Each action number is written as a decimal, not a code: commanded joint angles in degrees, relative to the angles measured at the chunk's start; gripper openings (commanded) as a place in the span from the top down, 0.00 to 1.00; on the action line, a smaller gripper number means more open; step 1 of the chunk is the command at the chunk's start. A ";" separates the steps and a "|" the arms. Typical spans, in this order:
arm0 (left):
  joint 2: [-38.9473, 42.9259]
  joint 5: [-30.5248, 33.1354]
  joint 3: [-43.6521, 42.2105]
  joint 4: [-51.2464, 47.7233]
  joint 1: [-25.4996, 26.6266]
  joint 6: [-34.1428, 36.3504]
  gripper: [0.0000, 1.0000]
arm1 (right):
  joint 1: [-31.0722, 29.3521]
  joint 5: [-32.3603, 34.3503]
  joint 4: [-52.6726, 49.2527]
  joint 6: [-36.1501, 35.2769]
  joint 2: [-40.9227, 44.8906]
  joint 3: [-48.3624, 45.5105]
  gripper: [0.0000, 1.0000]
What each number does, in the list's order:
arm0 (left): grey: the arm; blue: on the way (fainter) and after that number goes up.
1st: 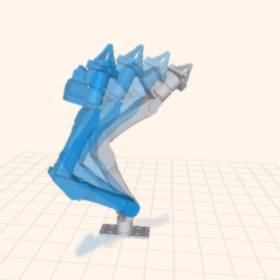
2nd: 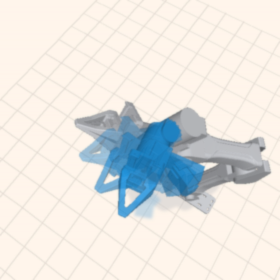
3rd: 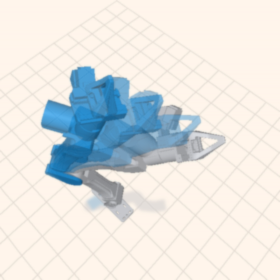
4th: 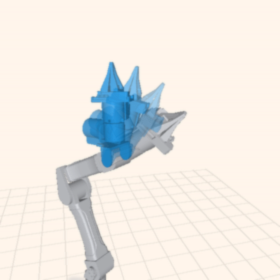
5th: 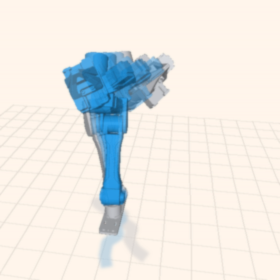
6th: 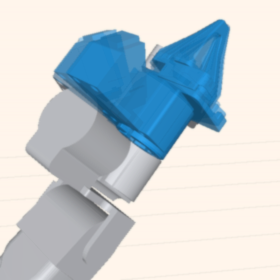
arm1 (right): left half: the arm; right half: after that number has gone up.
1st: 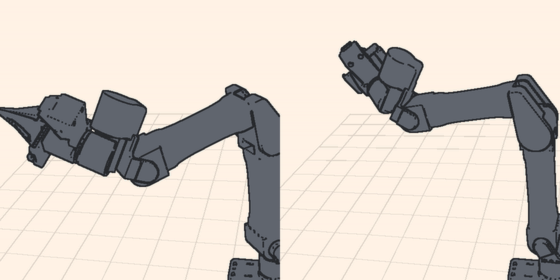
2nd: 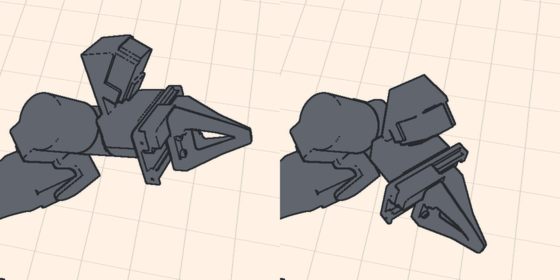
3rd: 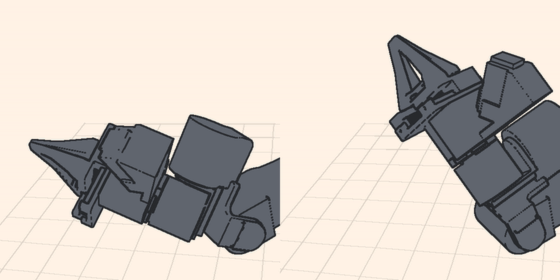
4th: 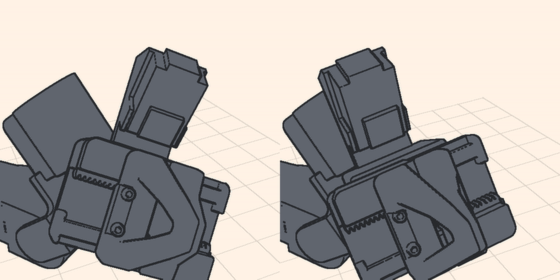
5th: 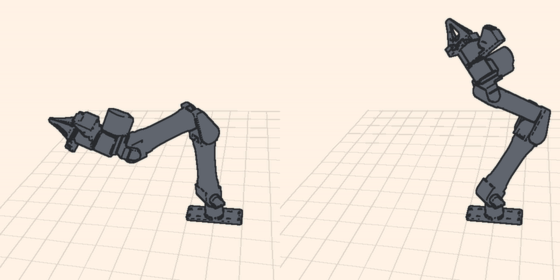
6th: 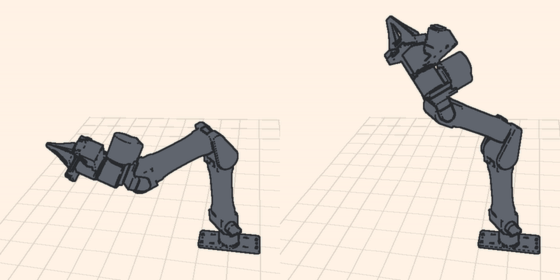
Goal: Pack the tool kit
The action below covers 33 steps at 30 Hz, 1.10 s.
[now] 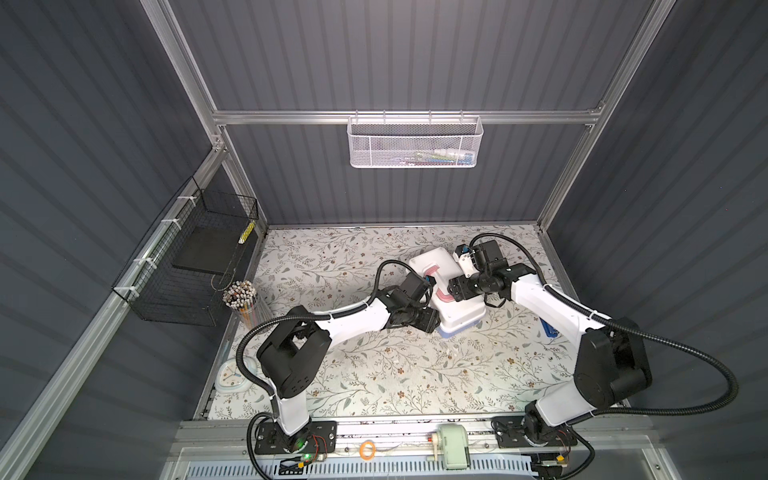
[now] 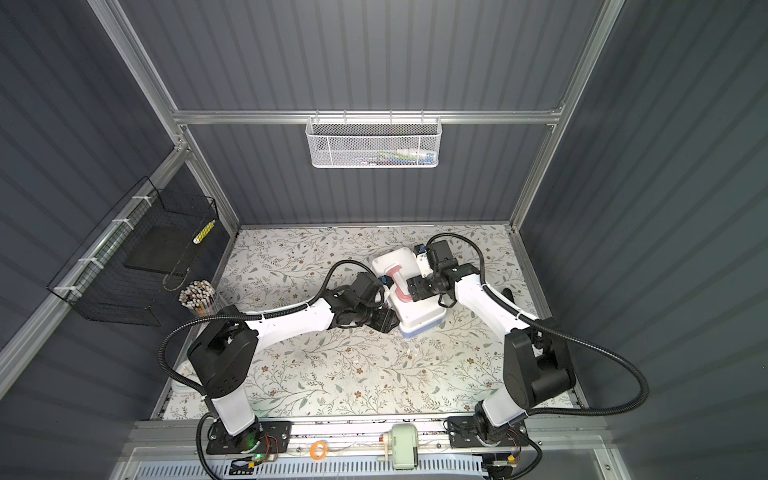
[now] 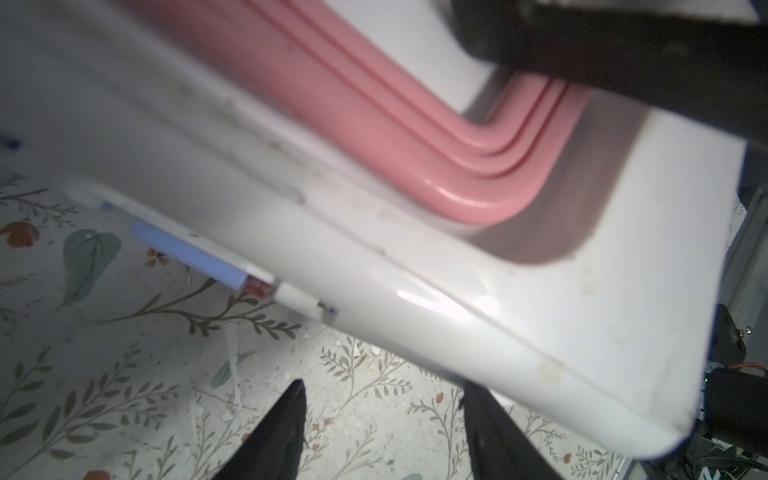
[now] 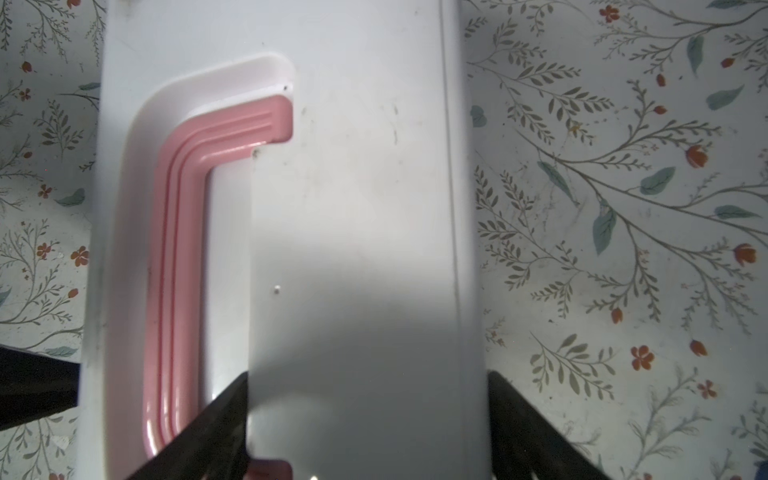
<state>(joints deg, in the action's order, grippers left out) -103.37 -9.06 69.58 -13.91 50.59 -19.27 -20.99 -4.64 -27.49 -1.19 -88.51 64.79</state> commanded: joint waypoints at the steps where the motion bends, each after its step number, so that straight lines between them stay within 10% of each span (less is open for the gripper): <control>1: 0.09 1.82 -0.18 4.11 0.59 -0.93 0.38 | -2.19 -5.37 -7.98 1.96 -0.45 -2.66 0.17; 33: 2.42 17.96 -16.97 22.44 0.63 16.17 0.29 | -0.14 -4.14 -4.24 6.44 -0.83 -3.83 0.06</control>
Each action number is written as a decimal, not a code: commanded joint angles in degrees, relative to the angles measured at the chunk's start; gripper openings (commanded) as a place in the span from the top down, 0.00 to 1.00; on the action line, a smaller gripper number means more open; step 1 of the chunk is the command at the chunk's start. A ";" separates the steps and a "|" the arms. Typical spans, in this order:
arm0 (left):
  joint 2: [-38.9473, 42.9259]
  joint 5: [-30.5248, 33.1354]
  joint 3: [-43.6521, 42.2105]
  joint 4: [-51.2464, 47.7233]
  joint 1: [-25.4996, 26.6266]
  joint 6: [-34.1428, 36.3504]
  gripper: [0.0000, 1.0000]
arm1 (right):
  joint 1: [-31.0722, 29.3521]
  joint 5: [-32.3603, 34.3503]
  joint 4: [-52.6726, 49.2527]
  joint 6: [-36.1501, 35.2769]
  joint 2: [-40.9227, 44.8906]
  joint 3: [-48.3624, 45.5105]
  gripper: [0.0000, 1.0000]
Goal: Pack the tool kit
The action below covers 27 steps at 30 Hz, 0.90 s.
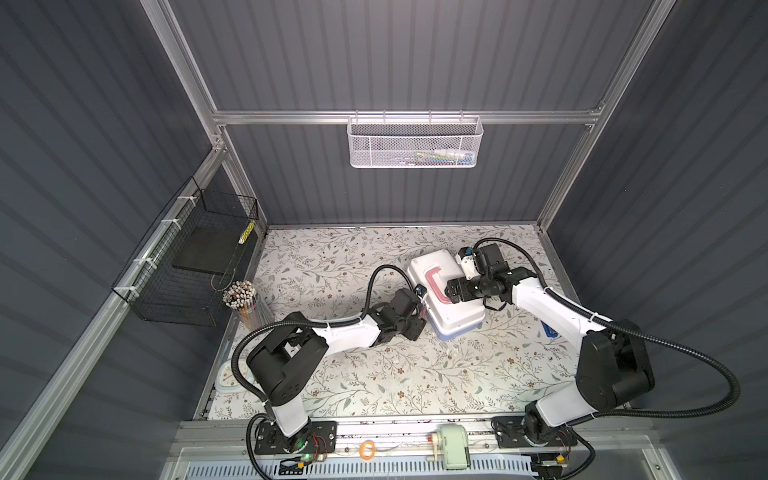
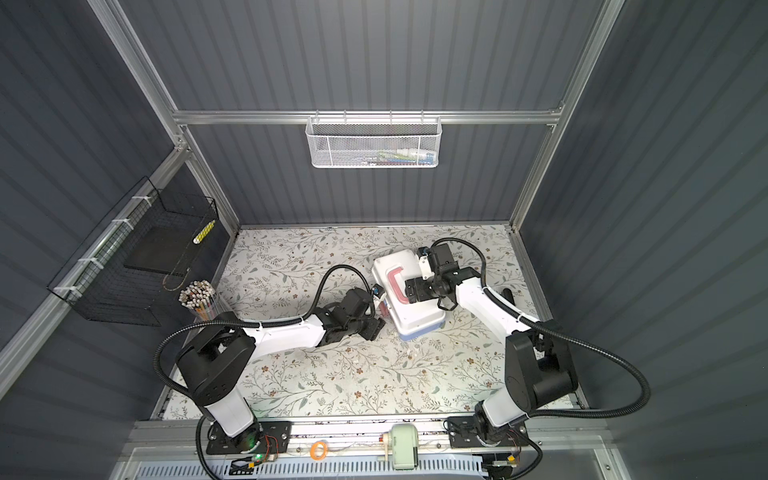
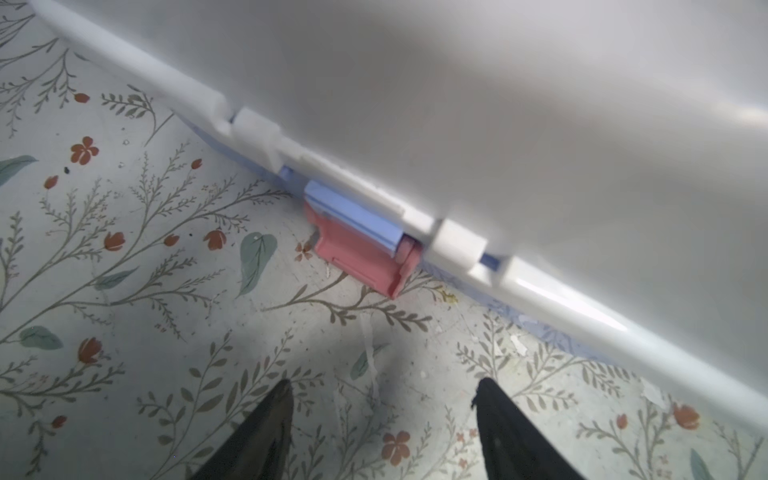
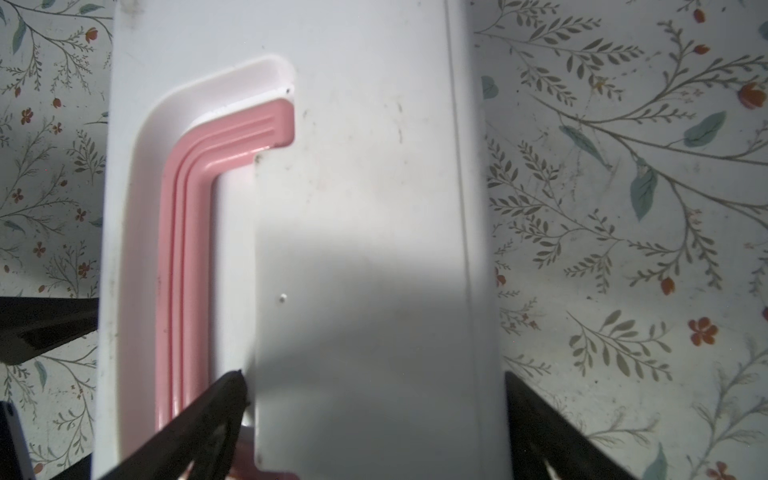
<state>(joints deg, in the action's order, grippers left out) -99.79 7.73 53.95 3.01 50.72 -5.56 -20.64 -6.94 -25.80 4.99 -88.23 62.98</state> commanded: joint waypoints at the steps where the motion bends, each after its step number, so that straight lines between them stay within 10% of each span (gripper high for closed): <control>1: -1.60 1.39 -1.93 6.87 0.48 2.99 0.29 | -0.42 -1.84 -6.01 0.27 -1.16 -1.93 0.06; 27: -11.58 11.42 -10.30 39.85 0.48 6.45 0.07 | -0.43 0.04 -8.65 -0.80 -3.92 -1.37 0.04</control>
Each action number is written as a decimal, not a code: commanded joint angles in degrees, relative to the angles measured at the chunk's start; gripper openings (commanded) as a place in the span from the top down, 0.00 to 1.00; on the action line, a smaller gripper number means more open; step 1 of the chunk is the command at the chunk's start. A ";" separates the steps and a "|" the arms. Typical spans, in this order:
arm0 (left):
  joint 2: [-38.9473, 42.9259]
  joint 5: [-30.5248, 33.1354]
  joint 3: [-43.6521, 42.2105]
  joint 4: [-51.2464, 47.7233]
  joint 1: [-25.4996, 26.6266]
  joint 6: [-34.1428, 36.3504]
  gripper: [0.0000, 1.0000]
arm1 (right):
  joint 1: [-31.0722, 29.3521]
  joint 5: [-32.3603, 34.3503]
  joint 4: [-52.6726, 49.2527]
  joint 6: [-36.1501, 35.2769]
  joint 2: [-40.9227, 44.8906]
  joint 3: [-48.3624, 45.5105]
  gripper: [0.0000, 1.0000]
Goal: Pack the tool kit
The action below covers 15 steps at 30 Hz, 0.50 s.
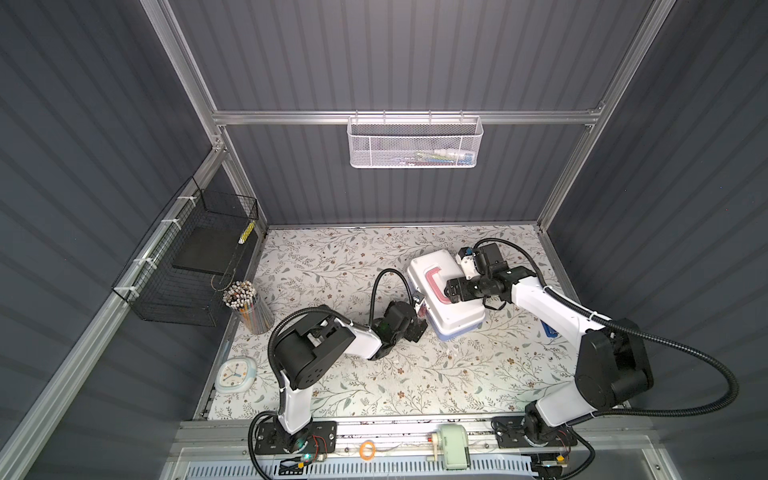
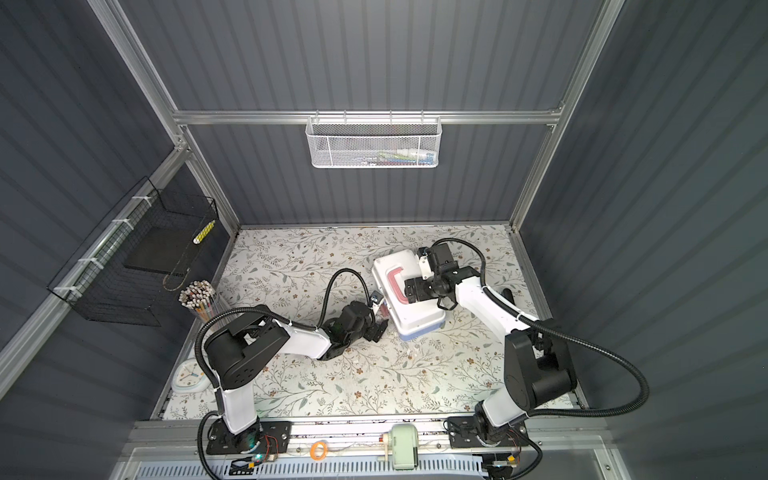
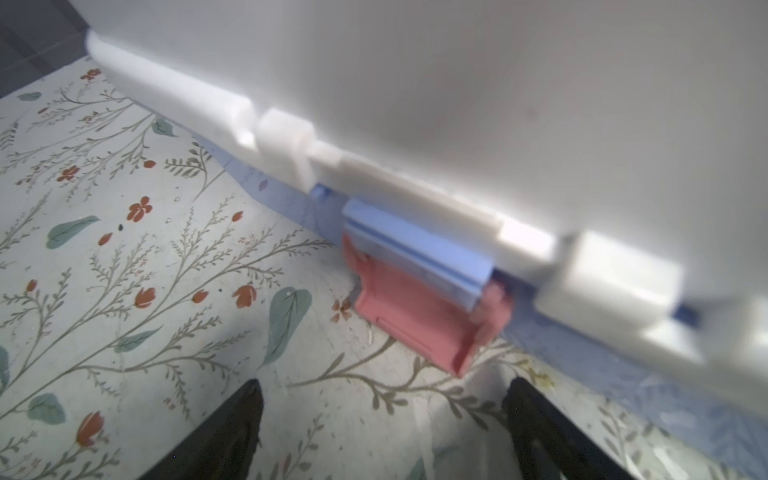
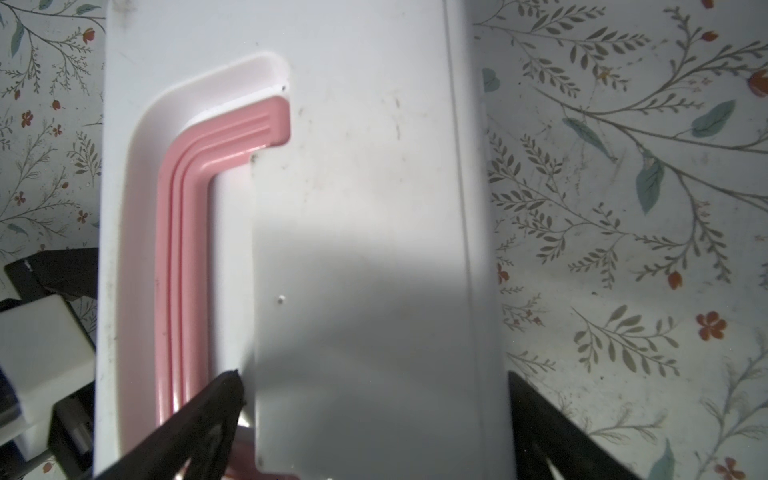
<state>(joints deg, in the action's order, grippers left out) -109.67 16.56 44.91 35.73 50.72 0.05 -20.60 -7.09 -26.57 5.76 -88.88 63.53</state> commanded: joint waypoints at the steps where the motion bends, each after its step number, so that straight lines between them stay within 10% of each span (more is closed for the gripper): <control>1: -2.23 2.72 -1.51 8.53 0.50 0.81 0.06 | -0.56 0.22 -7.90 -1.54 -3.32 -2.08 0.04; 15: -3.68 8.16 -4.41 22.91 0.44 -0.33 0.03 | -0.71 2.18 -10.81 -1.50 -4.56 -1.17 0.05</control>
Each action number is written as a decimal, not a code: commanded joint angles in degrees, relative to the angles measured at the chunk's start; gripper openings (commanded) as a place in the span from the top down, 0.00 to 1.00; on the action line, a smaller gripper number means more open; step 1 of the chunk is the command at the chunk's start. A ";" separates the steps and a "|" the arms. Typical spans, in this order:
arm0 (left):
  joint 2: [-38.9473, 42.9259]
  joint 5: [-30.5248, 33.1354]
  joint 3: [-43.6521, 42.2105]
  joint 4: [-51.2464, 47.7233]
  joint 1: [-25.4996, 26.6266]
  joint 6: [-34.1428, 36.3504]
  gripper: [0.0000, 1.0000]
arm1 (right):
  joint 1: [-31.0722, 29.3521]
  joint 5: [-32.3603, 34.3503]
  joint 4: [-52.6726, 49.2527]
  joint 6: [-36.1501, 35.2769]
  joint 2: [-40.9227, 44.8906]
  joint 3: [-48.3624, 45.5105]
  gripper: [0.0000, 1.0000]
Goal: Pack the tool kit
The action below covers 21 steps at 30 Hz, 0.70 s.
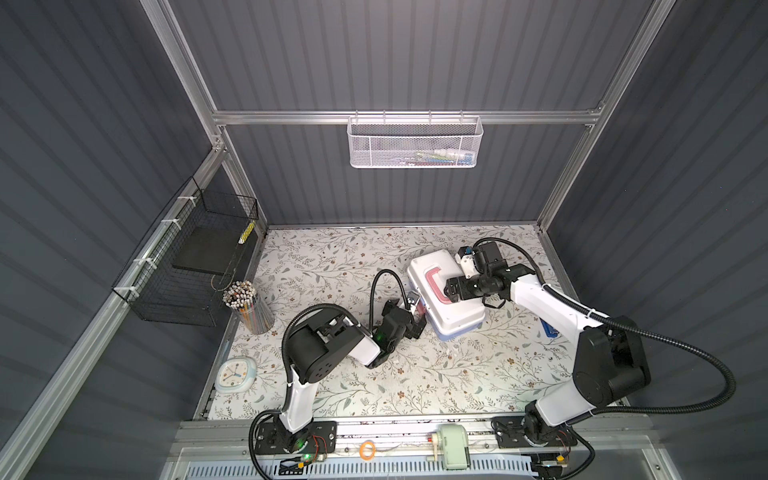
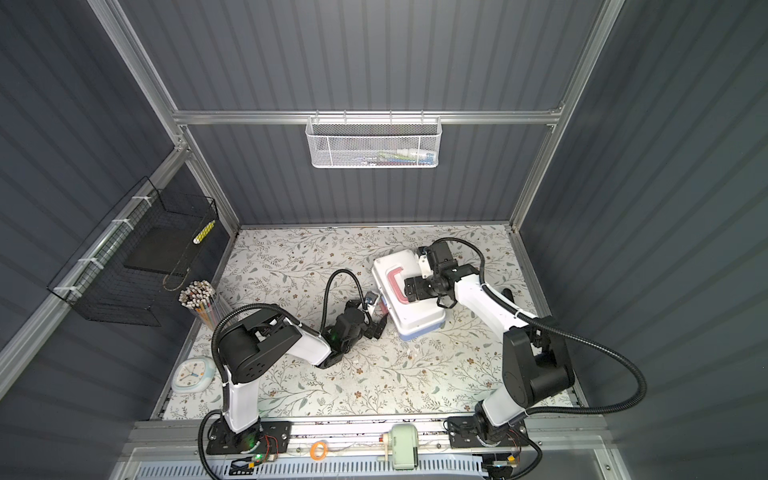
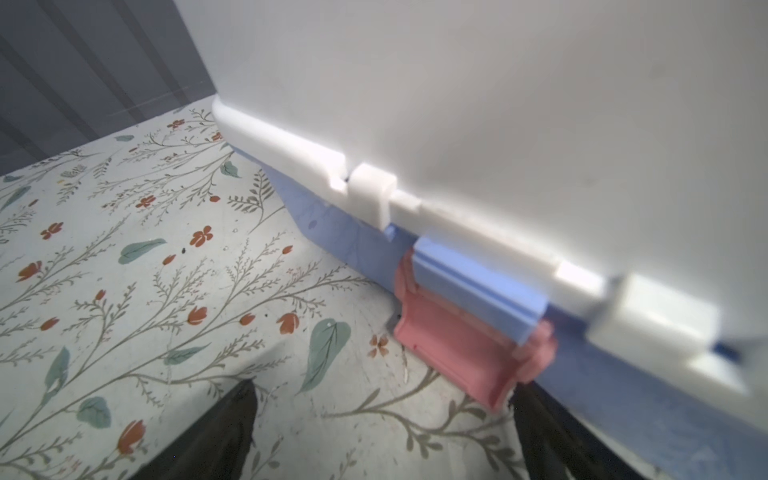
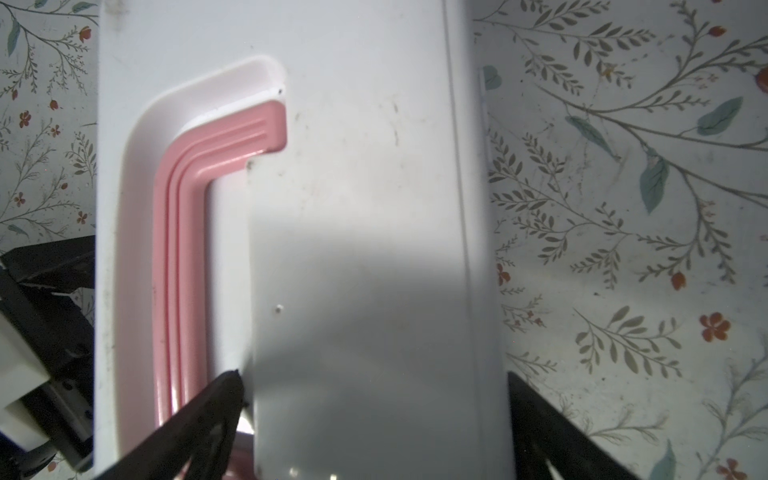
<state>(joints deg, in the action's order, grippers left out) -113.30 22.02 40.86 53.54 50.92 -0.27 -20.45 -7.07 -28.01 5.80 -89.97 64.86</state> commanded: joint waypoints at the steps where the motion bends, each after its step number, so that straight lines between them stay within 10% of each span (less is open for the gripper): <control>1: 0.20 2.49 -0.43 5.56 0.21 0.08 0.03 | -0.91 2.36 -9.39 -1.48 -3.36 -2.62 0.05; 21: -0.41 -6.65 -4.30 7.52 0.32 -2.66 0.05 | -0.76 1.92 -9.00 -4.26 -3.23 -2.93 0.04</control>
<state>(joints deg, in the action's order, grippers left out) -113.27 17.58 37.36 59.61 50.98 -1.67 -20.49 -6.94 -27.57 5.04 -89.84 64.62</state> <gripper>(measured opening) 0.949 0.963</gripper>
